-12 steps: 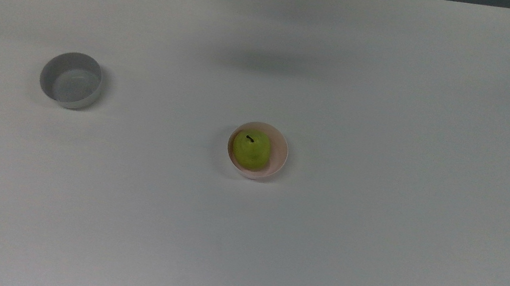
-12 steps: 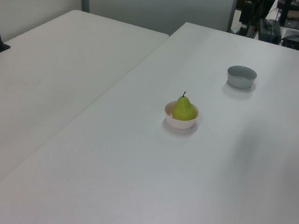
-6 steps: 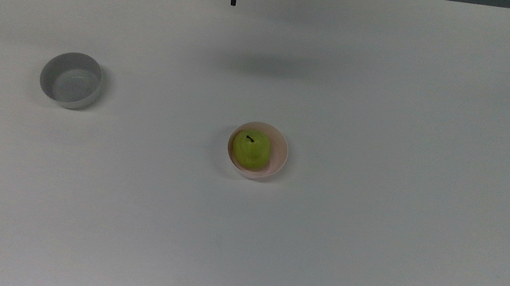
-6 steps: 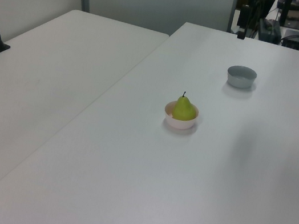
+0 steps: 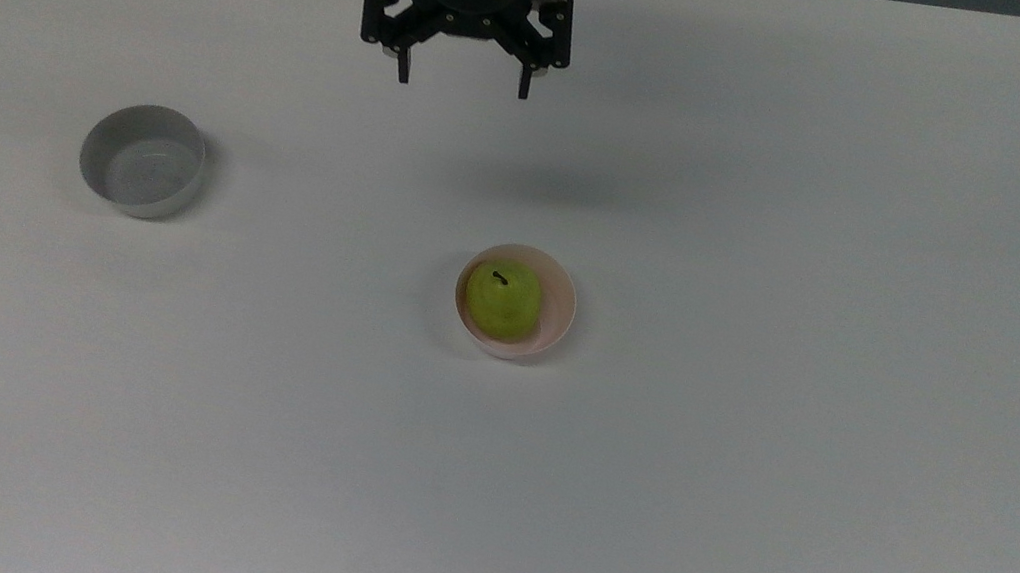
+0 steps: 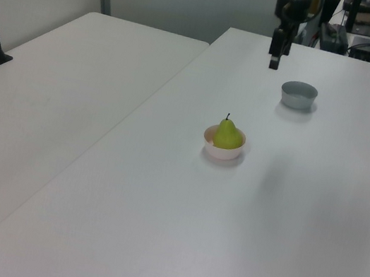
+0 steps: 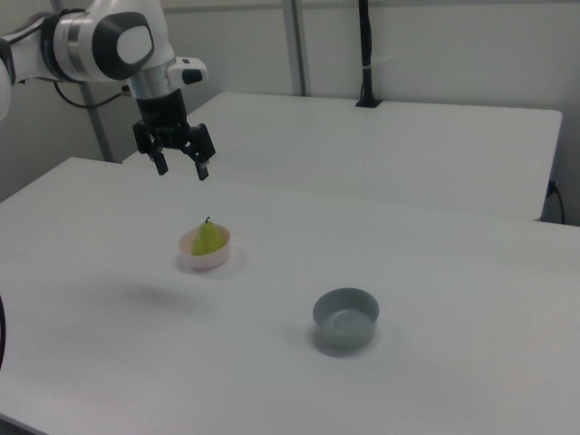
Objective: Pick up a pear from the bowl
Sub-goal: 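Lower the gripper over the pear inside the pink bowl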
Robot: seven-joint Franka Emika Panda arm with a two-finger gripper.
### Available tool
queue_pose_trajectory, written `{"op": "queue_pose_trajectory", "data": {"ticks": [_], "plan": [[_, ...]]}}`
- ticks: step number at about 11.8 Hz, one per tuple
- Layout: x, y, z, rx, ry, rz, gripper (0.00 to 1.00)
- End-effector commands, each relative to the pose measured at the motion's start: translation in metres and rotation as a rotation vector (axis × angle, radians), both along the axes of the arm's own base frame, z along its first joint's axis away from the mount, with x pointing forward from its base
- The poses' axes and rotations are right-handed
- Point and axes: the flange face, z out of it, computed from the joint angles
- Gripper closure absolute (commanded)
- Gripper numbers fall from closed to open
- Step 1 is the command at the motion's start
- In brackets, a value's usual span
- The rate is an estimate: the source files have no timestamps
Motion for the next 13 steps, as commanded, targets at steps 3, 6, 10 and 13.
{"op": "queue_pose_trajectory", "data": {"ticks": [3, 6, 10, 13], "plan": [[0.036, 0.039, -0.046, 0.012, -0.059, 0.067, 0.0], [0.045, 0.04, -0.066, 0.014, -0.065, 0.068, 0.0], [0.053, 0.057, -0.117, -0.03, -0.057, 0.11, 0.0], [0.053, 0.065, -0.153, -0.05, -0.058, 0.11, 0.0]]}}
